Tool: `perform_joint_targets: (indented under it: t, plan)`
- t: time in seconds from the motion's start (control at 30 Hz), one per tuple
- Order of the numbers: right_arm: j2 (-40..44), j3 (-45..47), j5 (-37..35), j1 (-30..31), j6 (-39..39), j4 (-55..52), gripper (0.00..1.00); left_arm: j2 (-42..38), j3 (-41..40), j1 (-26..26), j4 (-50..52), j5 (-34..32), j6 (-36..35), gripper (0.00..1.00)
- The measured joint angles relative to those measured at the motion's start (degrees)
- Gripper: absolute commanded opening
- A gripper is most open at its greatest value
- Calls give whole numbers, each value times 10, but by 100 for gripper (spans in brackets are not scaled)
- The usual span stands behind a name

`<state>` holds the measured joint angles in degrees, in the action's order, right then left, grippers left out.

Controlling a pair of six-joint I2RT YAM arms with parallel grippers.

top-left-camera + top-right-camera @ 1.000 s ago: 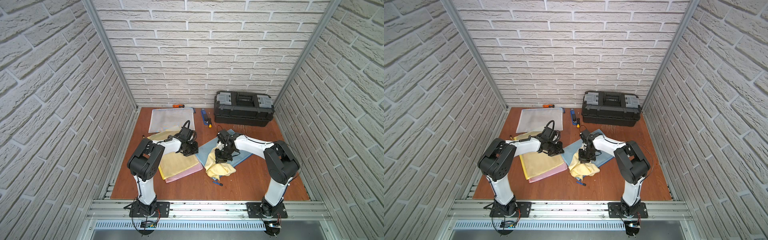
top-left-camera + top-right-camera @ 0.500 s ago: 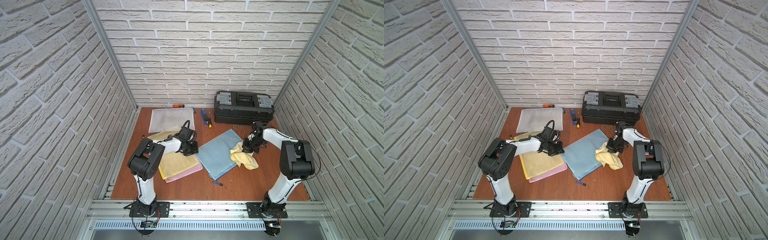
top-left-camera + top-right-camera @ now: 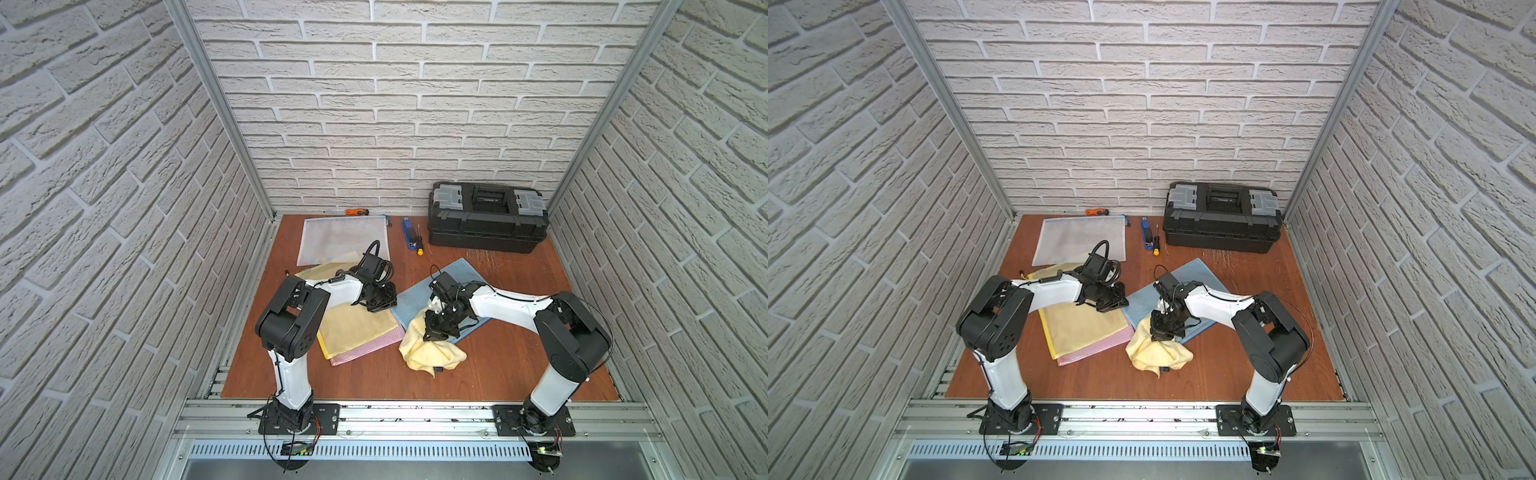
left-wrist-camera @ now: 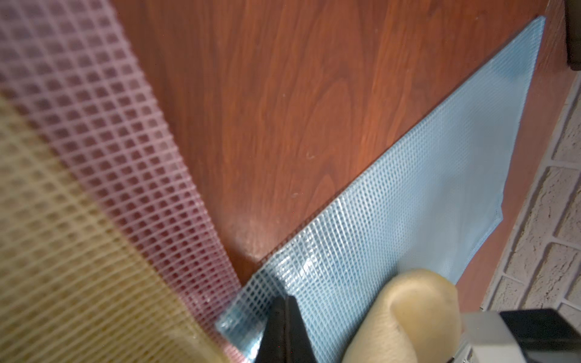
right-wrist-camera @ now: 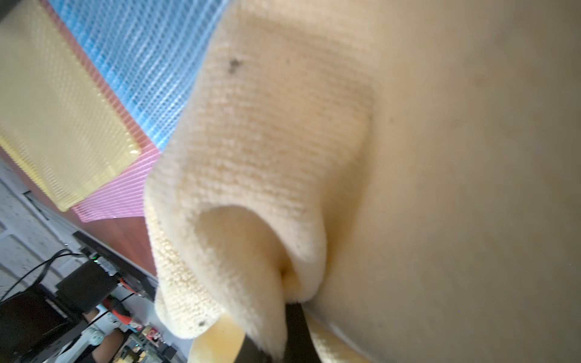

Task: Wipe the document bag
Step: Wipe the dirt from the document bag.

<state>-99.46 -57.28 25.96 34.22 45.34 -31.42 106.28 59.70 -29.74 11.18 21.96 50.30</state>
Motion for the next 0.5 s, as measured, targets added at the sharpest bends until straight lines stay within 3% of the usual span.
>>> perform_joint_targets:
  t: [0.17,0.33,0.5]
  plan:
    - [-11,-12,8,-75,-10,3,2,2,2,0,2,0,3,0]
    - [-41,-59,-4,-201,-68,-24,2,2,2,0,2,2,4,0]
    - [-61,-124,-37,-287,-120,-73,2,2,2,0,2,3,7,0]
